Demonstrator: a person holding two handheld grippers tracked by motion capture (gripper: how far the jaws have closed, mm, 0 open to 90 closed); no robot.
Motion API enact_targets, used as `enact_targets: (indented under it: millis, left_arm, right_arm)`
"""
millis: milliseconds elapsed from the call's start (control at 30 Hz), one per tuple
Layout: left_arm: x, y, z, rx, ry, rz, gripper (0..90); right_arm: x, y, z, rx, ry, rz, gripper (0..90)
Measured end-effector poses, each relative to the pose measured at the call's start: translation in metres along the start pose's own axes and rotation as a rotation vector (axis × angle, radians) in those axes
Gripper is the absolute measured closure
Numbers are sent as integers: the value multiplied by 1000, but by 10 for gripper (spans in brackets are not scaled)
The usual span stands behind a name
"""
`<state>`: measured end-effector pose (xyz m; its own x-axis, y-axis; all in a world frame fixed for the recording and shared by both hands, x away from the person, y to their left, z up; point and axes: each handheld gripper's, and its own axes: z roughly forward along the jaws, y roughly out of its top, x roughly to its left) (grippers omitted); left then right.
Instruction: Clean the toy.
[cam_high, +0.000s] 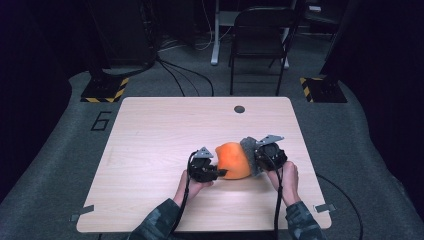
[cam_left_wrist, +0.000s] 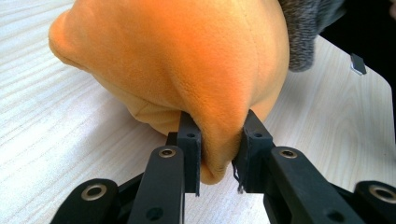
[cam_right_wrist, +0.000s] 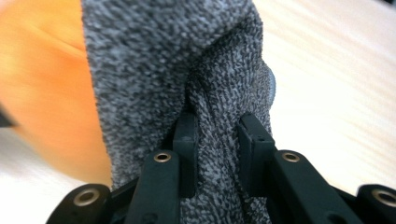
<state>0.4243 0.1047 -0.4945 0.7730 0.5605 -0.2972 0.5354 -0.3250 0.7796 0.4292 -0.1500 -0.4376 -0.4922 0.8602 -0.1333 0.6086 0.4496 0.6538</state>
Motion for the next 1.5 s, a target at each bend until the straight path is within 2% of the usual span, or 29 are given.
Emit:
enact_targets:
  millis: [233, 367, 467, 567, 633, 700, 833, 867, 933, 1000, 1067, 1133, 1200, 1300, 1333, 1400, 1433, 1500]
  left_arm:
    - [0, 0, 0, 3, -4, 2, 744]
    - [0, 0, 0, 1, -4, 5, 743]
    - [1, 0, 0, 1, -5, 4, 743]
    - [1, 0, 0, 3, -8, 5, 742]
    - [1, -1, 0, 1, -8, 2, 741]
    - [1, -1, 0, -2, -7, -4, 741]
    - [2, -1, 0, -2, -7, -2, 739]
    - [2, -1, 0, -2, -6, 0, 739]
    - [1, -1, 1, -2, -5, -1, 739]
    - [2, -1, 0, -2, -6, -2, 738]
    - [1, -1, 0, 0, -5, 0, 738]
    - [1, -1, 0, 8, -4, 6, 737]
    - [1, -2, 1, 16, 7, 19, 734]
    - [0, -2, 2, 23, 17, 33, 727]
    - [0, -2, 2, 24, 20, 38, 725]
    - [-2, -2, 2, 26, 33, 61, 714]
    - [-2, -2, 2, 31, 40, 73, 700]
    - [-3, -1, 1, 40, 47, 99, 666]
  right_arm:
    - [-13, -13, 21, 62, -5, 33, 719]
    - [-14, -20, 35, 106, -15, 26, 720]
    - [-14, -22, 39, 140, -8, 46, 720]
    - [-15, -23, 41, 164, 0, 42, 720]
    - [-16, -21, 37, 162, -18, 39, 722]
    - [-19, -16, 27, 132, -33, 26, 725]
    - [-18, 0, -7, 25, -49, 28, 727]
    - [-15, 4, -16, -6, -39, 36, 728]
    - [-7, 13, -32, -67, -11, 18, 728]
    - [3, 18, -38, -88, -1, -10, 728]
    - [15, 20, -36, -91, 15, -44, 729]
    - [25, 19, -25, -50, 23, -74, 731]
    - [32, 15, -10, -21, -19, -111, 734]
    - [35, 11, 0, -28, -27, -107, 739]
    - [34, 12, 0, -16, -20, -122, 739]
    - [34, 11, -1, -15, -19, -118, 740]
    - [33, 11, 1, -35, -21, -119, 740]
    - [32, 11, 0, -17, -11, -118, 740]
